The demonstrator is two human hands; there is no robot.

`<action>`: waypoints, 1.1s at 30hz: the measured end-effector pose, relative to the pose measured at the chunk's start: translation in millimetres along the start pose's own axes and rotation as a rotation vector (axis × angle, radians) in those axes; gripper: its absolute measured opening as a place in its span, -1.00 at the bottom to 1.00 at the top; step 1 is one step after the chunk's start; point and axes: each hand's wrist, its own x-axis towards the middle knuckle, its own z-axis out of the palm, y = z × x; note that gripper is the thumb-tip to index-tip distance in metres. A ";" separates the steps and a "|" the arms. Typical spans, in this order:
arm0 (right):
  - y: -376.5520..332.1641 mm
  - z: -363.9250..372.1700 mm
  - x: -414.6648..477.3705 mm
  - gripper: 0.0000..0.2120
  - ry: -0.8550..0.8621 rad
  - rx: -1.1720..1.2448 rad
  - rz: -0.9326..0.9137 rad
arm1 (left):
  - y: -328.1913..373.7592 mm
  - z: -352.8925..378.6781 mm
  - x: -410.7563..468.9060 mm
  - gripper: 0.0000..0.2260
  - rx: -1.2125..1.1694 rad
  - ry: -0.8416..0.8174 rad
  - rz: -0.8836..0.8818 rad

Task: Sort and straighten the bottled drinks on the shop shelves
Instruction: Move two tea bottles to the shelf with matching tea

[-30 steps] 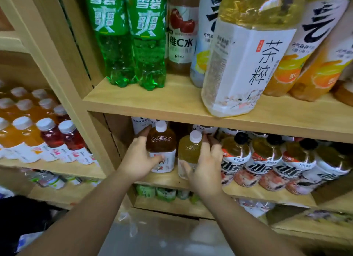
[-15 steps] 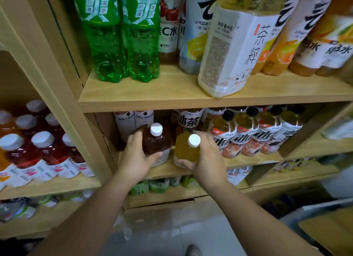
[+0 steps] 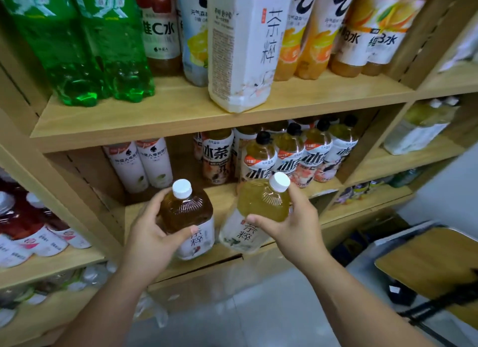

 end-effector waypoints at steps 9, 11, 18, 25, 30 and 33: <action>59.7 -145.1 -29.9 -0.29 0.256 0.077 0.202 | 63.9 105.0 -29.0 -0.26 -0.132 -0.126 0.031; 83.0 -183.6 -39.0 -0.26 0.327 0.112 0.247 | 80.2 143.2 -36.4 -0.26 -0.151 -0.132 0.022; 167.2 -326.6 -70.4 -0.20 0.466 0.110 0.296 | 153.7 288.3 -80.3 -0.27 -0.172 -0.178 -0.001; 210.7 -433.8 -85.8 -0.26 0.516 0.089 0.350 | 196.3 398.0 -103.2 -0.35 -0.196 -0.238 -0.021; 237.1 -471.7 -67.1 -0.28 0.551 0.084 0.376 | 225.2 451.5 -86.1 -0.31 -0.217 -0.315 0.010; 245.3 -487.0 -37.9 -0.31 0.557 0.074 0.373 | 247.4 478.0 -64.0 -0.34 -0.251 -0.319 0.072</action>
